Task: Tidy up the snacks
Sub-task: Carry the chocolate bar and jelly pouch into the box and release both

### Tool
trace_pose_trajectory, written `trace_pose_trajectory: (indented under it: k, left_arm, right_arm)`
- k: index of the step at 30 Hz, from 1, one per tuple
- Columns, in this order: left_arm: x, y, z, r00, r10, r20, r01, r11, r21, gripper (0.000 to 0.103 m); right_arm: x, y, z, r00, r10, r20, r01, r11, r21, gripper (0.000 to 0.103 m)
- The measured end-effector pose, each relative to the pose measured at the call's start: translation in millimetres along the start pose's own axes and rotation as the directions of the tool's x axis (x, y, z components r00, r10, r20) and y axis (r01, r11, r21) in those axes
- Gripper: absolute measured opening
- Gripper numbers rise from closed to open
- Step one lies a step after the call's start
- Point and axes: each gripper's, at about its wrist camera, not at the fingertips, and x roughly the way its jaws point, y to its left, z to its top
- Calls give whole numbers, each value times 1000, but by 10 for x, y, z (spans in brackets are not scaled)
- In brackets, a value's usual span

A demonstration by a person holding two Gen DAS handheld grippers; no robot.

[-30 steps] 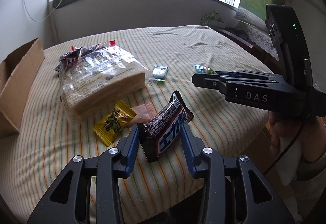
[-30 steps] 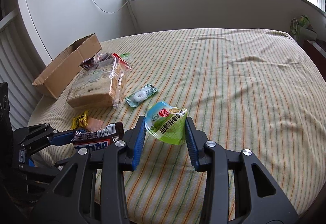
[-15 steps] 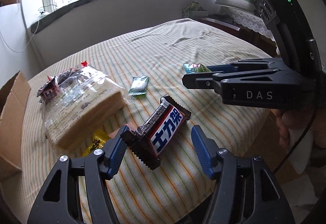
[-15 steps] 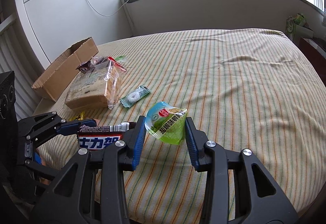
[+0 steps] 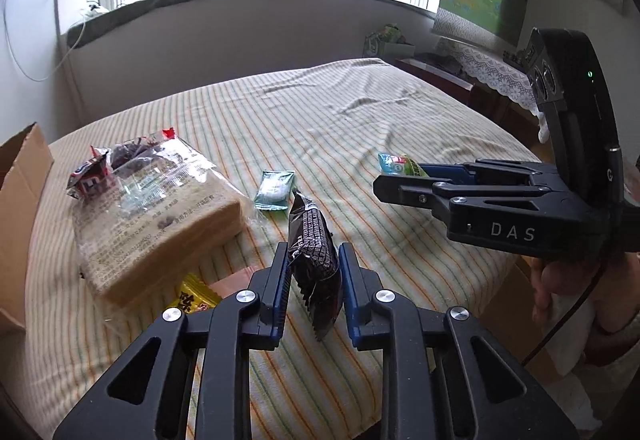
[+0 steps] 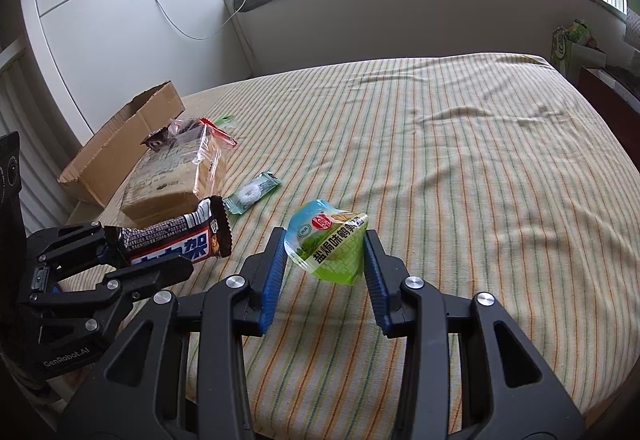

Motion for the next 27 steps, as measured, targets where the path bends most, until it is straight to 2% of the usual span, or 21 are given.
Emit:
trace_pose_trajectory:
  k: [6, 11, 14, 18, 22, 27]
  left_arm:
    - [-167, 52, 120, 998, 23, 54, -22, 1000, -10, 21]
    - [-406, 194, 321, 991, 23, 128, -18, 999, -43, 21]
    - [-690, 271, 588, 977, 45, 211, -39, 999, -33, 21]
    - [-1051, 342, 810, 951, 87, 297, -83, 996, -26, 21]
    - [-1193, 408, 824, 938, 104, 330, -100, 995, -31, 21]
    - [-1243, 580, 759, 934, 105, 342, -90, 994, -60, 21]
  right_arm:
    - [-105, 69, 126, 1000, -14, 25, 14, 1000, -7, 39]
    - [-451, 219, 513, 993, -39, 114, 45, 998, -48, 39]
    - [-701, 379, 758, 982, -48, 184, 63, 995, -81, 39]
    - [-859, 559, 941, 973, -56, 226, 84, 990, -117, 39]
    - [-856, 711, 1018, 972, -60, 225, 94, 985, -143, 39]
    - [-799, 923, 1031, 976, -63, 210, 100, 980, -173, 39]
